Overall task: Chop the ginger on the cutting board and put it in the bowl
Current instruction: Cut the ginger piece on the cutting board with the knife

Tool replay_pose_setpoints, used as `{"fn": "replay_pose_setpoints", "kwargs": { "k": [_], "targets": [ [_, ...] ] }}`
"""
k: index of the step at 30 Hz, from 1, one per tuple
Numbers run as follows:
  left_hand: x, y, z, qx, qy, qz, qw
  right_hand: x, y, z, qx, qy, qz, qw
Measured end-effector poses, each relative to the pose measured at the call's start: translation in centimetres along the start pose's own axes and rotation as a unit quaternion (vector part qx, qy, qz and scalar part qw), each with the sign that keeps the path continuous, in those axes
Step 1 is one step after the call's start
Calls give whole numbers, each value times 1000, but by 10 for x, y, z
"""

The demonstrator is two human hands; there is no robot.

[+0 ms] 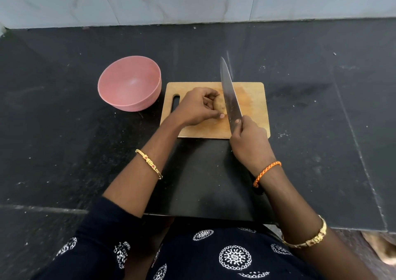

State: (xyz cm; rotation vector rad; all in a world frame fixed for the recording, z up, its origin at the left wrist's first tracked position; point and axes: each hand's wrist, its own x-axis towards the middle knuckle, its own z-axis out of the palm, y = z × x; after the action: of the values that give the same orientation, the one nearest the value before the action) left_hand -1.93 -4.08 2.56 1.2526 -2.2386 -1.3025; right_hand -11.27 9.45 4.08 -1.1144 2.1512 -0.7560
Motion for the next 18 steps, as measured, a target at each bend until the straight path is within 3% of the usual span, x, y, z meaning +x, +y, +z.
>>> {"fn": "replay_pose_setpoints", "kwargs": {
  "k": [18],
  "targets": [
    [7, -14, 2, -13, 15, 39, 999, -7, -14, 13, -32, -16, 50, 998]
  ]
}}
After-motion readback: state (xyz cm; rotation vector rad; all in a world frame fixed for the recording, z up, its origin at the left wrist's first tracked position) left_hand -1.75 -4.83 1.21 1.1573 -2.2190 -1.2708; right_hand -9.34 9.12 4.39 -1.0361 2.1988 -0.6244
